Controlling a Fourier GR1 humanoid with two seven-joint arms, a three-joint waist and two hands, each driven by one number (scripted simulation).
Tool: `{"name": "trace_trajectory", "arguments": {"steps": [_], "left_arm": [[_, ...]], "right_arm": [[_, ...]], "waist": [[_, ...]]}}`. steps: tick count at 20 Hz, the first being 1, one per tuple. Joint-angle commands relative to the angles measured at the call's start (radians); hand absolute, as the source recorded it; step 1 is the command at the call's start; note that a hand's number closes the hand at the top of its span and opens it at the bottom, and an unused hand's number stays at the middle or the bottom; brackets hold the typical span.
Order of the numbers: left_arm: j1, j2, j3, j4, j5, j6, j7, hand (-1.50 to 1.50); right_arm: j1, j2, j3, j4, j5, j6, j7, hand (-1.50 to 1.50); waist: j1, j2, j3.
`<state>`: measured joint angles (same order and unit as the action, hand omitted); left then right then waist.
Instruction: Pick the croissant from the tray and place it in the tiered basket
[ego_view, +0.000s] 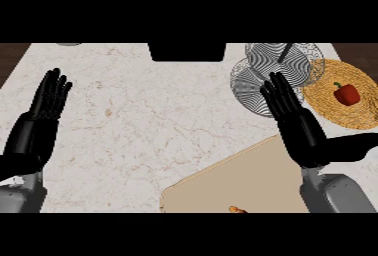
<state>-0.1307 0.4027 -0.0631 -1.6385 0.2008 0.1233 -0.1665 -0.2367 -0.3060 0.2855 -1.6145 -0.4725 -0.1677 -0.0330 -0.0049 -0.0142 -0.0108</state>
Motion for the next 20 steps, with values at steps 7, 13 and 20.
{"name": "trace_trajectory", "arguments": {"steps": [7,13,20], "left_arm": [[0.085,0.051,0.033,0.128,-0.1,0.077,0.113,0.0],[0.107,0.052,0.017,0.173,-0.166,0.123,0.169,0.0],[0.094,0.071,0.019,0.143,-0.156,0.091,0.203,0.0]], "right_arm": [[0.098,0.104,-0.074,-0.314,0.027,-0.141,-0.194,1.5],[0.51,-0.289,0.04,-0.342,0.554,-0.285,-0.109,-1.5],[0.755,-0.592,0.005,-0.656,0.741,-0.191,0.061,-1.5]], "waist": [[-0.129,-0.031,0.059],[-0.085,0.0,0.009],[-0.055,0.001,0.004]]}}
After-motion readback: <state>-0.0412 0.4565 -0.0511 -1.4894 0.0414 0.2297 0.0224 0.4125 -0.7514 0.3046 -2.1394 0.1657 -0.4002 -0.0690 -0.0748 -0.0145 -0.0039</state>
